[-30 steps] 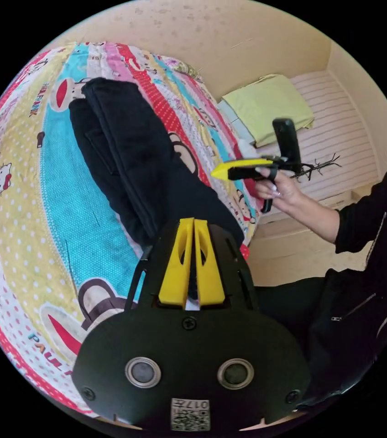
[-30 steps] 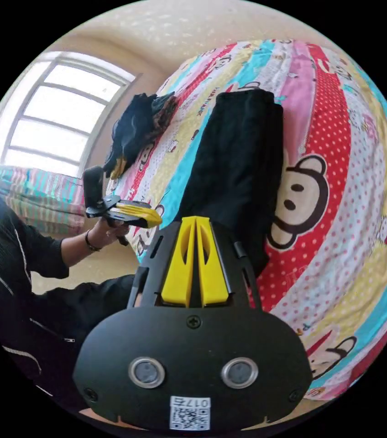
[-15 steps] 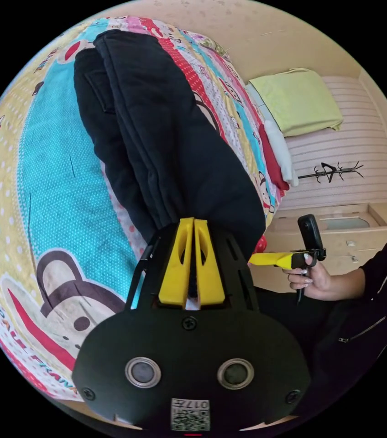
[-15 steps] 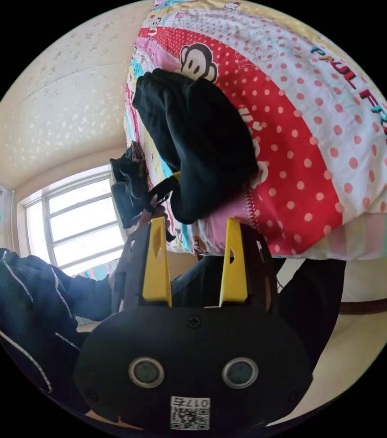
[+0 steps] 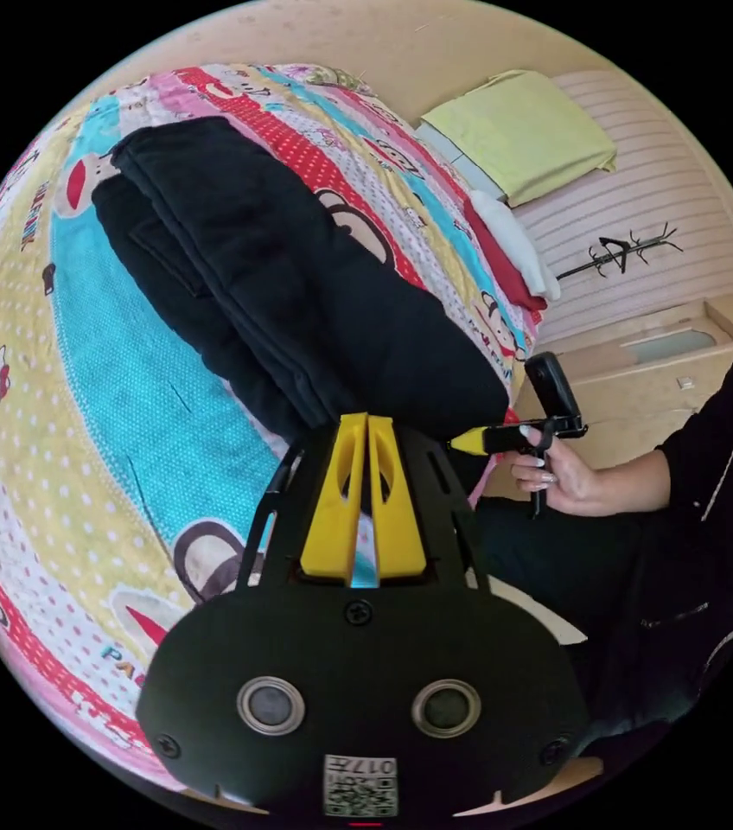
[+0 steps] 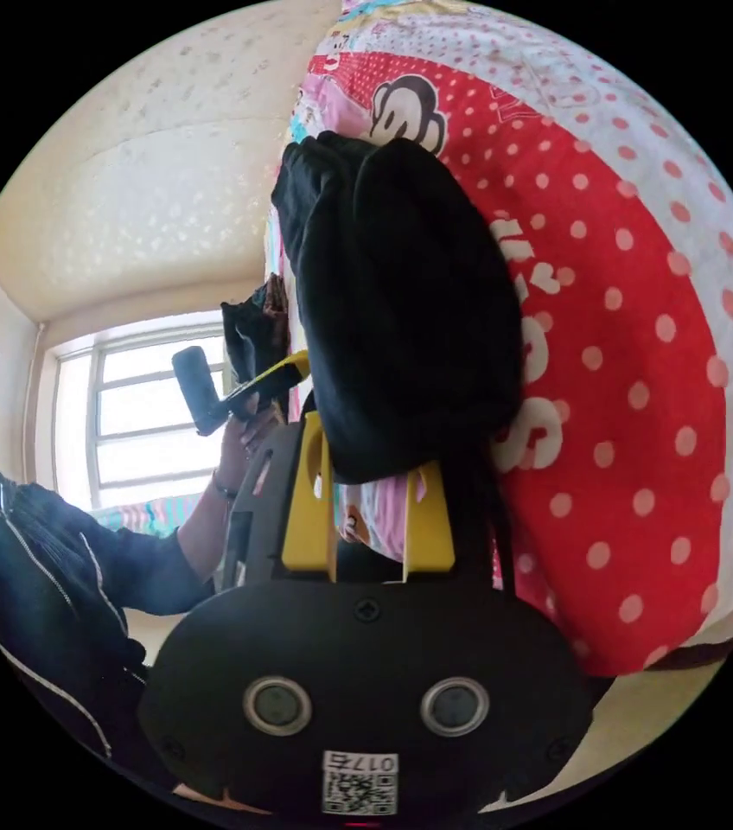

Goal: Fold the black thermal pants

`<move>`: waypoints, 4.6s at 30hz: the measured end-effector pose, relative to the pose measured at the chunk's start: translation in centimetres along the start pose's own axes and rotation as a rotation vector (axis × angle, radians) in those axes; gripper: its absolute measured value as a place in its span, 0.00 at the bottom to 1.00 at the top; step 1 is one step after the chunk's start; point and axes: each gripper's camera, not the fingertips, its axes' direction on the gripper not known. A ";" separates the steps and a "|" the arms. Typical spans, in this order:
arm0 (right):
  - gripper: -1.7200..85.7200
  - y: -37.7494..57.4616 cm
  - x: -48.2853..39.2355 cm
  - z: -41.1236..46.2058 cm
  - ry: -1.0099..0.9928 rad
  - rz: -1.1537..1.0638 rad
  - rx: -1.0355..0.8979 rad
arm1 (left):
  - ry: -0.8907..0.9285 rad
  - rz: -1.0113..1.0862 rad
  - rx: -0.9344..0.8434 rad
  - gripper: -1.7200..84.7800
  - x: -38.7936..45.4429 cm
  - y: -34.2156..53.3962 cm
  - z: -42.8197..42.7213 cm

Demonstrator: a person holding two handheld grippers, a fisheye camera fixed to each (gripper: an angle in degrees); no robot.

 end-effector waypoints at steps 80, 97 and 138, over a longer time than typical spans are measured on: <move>0.12 -8.0 -15.5 2.6 0.240 0.065 -0.057 | 0.618 -0.121 0.650 0.01 -4.1 30.4 -14.1; 0.15 0.7 -20.0 -5.9 0.203 -0.393 -0.096 | 0.561 -0.038 0.656 0.01 -1.5 29.7 -13.0; 0.05 12.3 -10.5 0.3 0.676 -1.174 0.536 | -0.179 -0.159 0.697 0.01 5.1 18.3 4.2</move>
